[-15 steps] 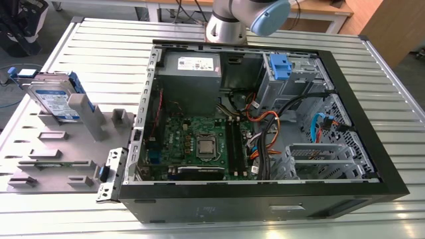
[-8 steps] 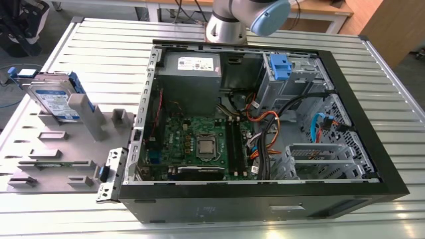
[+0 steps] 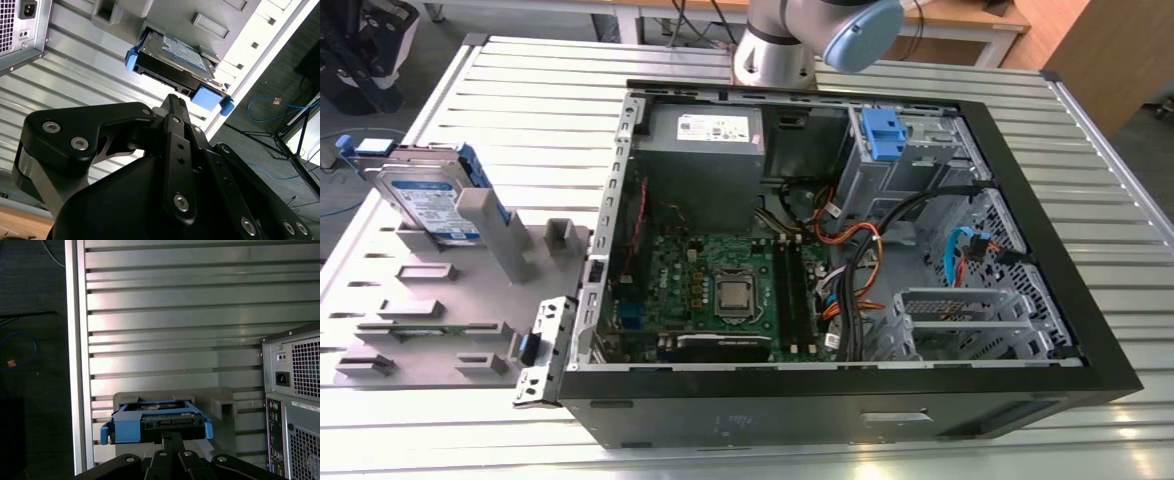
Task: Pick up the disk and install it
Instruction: 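Reach for the disk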
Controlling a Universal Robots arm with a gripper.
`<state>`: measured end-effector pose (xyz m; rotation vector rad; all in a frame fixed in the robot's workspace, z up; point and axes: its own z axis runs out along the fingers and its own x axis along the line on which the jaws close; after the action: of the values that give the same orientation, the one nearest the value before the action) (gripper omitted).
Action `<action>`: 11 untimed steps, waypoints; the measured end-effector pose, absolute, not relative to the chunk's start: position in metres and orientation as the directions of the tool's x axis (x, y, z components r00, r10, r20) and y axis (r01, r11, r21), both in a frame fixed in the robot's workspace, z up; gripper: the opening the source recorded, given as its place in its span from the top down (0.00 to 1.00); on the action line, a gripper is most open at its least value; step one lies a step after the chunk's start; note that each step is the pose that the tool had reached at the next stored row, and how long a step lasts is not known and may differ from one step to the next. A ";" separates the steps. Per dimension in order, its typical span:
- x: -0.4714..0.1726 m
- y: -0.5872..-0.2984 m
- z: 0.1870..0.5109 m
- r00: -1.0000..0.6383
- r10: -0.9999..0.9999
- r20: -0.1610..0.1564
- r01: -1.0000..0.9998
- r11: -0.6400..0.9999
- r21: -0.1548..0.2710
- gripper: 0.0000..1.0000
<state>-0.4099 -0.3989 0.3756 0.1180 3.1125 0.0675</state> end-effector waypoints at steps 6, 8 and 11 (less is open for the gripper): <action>-0.410 -0.399 0.375 -0.997 0.076 -0.025 0.075 0.996 0.044 0.89; -0.410 -0.399 0.373 -0.997 0.076 -0.025 0.075 0.996 0.045 0.89; -0.410 -0.399 0.368 -0.997 0.076 -0.025 0.075 0.996 0.044 0.89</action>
<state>-0.4103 -0.3990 0.3682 0.1179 3.1116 0.0676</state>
